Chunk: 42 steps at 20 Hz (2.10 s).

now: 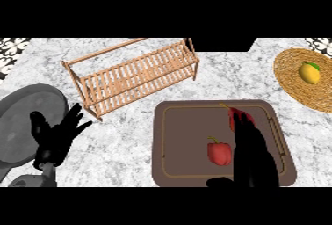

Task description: Pick the bell pepper from the tray and place it in the tiered shelf

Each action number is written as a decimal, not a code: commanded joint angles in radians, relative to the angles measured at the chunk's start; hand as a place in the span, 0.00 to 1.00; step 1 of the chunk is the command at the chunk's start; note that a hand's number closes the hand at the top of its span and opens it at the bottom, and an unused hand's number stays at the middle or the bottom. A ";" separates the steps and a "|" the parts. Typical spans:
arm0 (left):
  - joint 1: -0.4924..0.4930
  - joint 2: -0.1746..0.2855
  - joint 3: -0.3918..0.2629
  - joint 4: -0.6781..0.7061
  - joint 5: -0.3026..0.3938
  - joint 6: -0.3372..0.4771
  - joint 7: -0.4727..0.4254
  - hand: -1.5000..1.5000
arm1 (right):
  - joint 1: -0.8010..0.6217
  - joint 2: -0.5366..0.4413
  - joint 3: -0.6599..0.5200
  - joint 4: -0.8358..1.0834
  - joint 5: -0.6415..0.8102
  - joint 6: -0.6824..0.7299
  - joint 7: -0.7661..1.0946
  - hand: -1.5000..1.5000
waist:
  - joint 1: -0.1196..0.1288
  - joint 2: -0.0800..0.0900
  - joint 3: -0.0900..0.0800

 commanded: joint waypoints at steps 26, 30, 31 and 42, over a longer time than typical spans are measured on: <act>0.028 -0.099 0.043 0.063 -0.110 -0.040 -0.029 0.50 | 0.026 0.239 -0.230 0.353 0.234 -0.081 -0.204 0.00 | -0.004 0.004 -0.003; 0.032 -0.074 0.052 -0.011 -0.096 -0.045 0.009 0.50 | 0.011 0.213 -0.188 0.447 0.139 0.079 -0.259 1.00 | 0.009 0.008 -0.002; 0.002 -0.074 0.047 -0.022 -0.088 -0.041 0.052 0.50 | -0.007 0.192 -0.149 0.468 0.169 0.159 -0.251 1.00 | 0.016 0.010 -0.003; 0.014 -0.089 0.093 0.037 -0.113 -0.064 -0.008 0.50 | 0.036 0.249 -0.038 0.327 0.235 -0.041 -0.309 1.00 | -0.005 0.003 -0.003</act>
